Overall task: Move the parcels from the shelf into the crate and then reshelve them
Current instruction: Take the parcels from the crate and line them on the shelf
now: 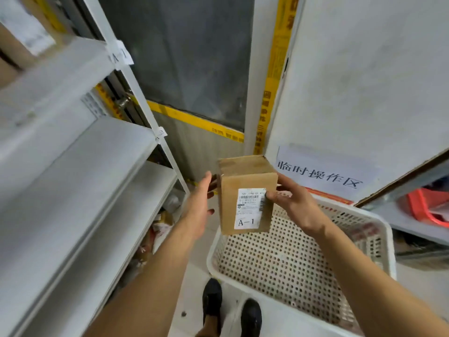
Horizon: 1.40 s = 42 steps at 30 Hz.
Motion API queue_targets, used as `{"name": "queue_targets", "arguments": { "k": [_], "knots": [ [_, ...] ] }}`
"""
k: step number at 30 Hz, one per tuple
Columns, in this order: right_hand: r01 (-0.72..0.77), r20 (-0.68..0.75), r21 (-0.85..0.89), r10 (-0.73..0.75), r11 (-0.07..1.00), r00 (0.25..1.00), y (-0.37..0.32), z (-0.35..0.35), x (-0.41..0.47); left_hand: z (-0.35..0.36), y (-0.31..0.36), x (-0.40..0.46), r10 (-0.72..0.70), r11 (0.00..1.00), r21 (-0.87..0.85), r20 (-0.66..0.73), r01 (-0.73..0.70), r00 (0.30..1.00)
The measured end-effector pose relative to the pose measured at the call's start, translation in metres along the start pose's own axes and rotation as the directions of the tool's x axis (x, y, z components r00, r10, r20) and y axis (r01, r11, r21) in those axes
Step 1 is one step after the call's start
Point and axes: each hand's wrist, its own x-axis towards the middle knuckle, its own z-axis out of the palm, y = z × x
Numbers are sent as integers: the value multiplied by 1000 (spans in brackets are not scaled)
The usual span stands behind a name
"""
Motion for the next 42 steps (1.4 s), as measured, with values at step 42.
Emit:
{"name": "queue_targets", "arguments": {
  "k": [42],
  "knots": [
    [579, 621, 393, -670, 715, 406, -392, 521, -44, -483, 60, -328, 637, 687, 423, -741, -591, 210]
  ]
}}
